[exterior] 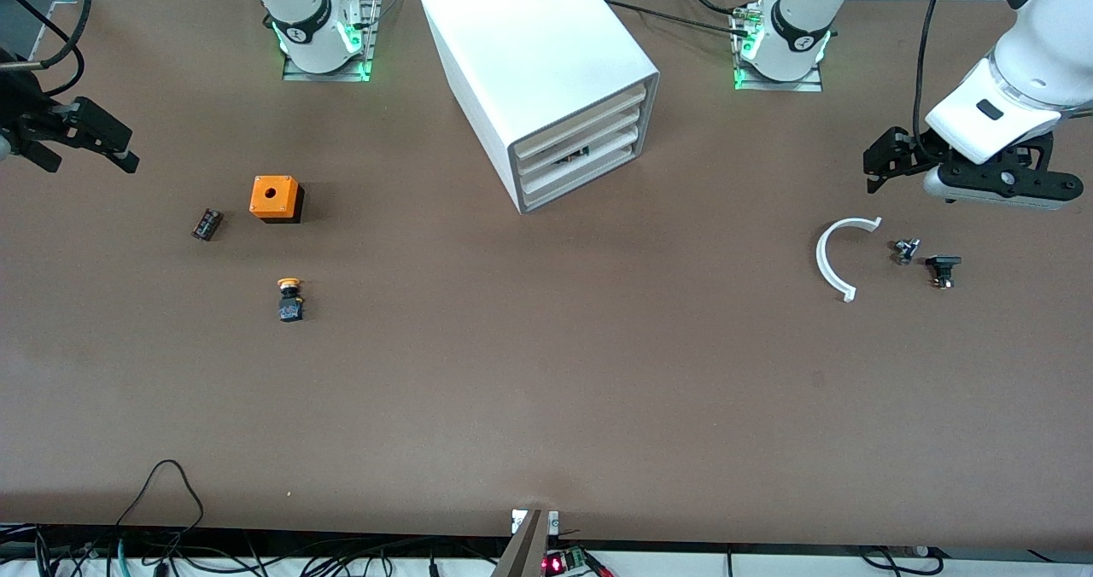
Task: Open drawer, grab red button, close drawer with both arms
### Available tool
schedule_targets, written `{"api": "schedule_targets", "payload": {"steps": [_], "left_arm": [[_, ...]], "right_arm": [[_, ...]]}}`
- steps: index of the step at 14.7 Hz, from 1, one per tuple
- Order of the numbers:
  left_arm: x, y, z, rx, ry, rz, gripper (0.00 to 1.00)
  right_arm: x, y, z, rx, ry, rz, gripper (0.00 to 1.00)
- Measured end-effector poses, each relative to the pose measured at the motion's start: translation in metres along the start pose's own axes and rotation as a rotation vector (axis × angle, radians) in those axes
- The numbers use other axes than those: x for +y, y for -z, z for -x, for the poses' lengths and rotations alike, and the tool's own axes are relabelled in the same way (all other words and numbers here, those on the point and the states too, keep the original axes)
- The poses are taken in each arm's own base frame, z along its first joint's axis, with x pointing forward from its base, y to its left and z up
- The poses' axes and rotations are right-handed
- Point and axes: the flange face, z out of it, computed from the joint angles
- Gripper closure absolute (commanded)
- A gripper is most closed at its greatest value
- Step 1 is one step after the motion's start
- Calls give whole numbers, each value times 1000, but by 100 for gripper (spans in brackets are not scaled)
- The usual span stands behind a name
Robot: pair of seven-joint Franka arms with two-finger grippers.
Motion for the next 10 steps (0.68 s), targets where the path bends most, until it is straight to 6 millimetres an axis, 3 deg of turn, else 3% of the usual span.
{"api": "schedule_targets", "payload": {"steps": [6, 10], "left_arm": [[0, 0, 0, 0, 0, 0, 0], [1, 0, 0, 0, -2, 0, 0]], "right_arm": [[0, -1, 0, -7, -2, -3, 0], [2, -16, -2, -42, -13, 0, 0]]}}
